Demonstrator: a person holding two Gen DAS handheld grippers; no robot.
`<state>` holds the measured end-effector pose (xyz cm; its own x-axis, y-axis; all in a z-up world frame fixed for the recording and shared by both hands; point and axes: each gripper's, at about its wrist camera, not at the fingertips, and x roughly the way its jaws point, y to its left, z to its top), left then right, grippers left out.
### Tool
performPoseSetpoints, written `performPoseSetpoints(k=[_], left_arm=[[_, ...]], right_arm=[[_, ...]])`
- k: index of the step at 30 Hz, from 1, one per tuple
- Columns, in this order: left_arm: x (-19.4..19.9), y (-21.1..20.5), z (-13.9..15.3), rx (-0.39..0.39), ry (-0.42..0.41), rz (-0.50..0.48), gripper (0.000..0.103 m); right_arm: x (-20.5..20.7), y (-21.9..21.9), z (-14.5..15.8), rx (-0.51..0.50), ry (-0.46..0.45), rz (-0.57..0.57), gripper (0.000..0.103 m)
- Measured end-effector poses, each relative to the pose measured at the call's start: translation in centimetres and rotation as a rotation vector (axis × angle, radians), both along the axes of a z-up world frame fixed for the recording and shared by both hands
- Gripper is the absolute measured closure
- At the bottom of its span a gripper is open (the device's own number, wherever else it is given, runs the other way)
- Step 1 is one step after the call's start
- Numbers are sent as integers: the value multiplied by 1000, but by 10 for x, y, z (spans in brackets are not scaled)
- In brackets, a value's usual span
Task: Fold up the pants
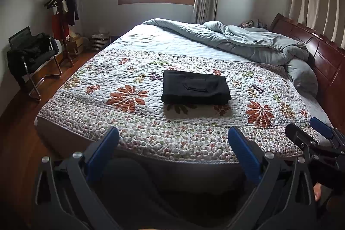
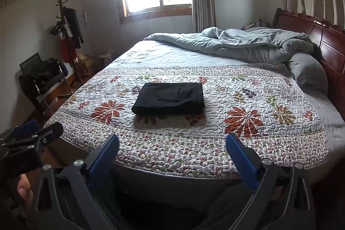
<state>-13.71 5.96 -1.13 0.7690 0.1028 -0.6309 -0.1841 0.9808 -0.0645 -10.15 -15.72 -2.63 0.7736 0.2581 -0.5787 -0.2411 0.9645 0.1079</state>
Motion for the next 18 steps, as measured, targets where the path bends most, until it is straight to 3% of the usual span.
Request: performPoseSetpoints(k=[18], left_arm=[[-1,4,0,14,-6,11,3]], right_arm=[[2,-2,-4,-3,8,0,4]])
